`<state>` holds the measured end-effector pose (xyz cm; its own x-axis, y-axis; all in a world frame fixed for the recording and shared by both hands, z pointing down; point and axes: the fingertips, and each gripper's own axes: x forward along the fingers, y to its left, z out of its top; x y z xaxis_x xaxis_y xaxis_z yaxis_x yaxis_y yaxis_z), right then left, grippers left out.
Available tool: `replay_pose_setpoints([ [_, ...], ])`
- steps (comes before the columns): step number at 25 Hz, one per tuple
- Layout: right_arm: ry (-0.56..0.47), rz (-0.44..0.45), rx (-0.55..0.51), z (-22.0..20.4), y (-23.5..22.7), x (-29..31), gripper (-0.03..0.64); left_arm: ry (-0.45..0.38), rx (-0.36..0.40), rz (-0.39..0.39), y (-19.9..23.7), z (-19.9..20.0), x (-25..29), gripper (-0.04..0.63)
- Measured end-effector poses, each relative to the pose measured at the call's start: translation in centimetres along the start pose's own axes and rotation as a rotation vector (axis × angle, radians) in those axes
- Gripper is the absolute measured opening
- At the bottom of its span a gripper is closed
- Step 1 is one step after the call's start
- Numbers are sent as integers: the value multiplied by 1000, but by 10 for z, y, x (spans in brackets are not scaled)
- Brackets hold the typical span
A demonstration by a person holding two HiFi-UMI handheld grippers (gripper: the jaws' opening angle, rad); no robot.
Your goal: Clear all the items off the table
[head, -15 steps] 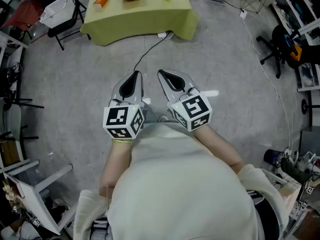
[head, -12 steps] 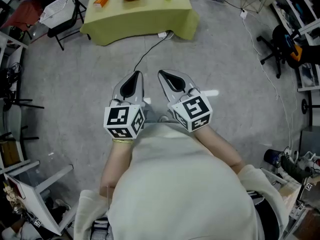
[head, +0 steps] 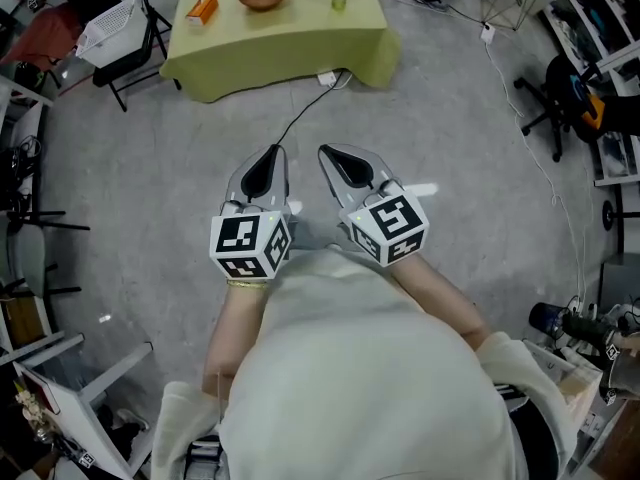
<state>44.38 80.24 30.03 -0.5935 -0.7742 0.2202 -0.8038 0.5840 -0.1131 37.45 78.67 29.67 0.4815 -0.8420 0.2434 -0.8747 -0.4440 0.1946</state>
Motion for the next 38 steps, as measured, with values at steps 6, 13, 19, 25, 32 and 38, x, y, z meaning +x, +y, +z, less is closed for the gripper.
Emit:
replay_pose_setpoints([
  [6, 11, 11, 14, 11, -6, 41, -2, -10, -1, 0, 32, 19, 23, 11],
  [13, 16, 7, 14, 32, -10, 99, -2, 1, -9, -7, 81, 43, 51, 11],
  [19, 21, -8, 19, 41, -8, 139, -2, 17, -7, -21, 116, 52, 67, 11],
  [25, 16, -34, 18, 47, -5, 172, -2, 38, -17, -37, 150, 55, 79, 11],
  [32, 21, -52, 17, 53, -2, 203, -2, 56, -4, -35, 183, 59, 89, 11],
  [38, 37, -34, 17, 53, 1, 223, -2, 64, -10, -18, 203, 58, 94, 11],
])
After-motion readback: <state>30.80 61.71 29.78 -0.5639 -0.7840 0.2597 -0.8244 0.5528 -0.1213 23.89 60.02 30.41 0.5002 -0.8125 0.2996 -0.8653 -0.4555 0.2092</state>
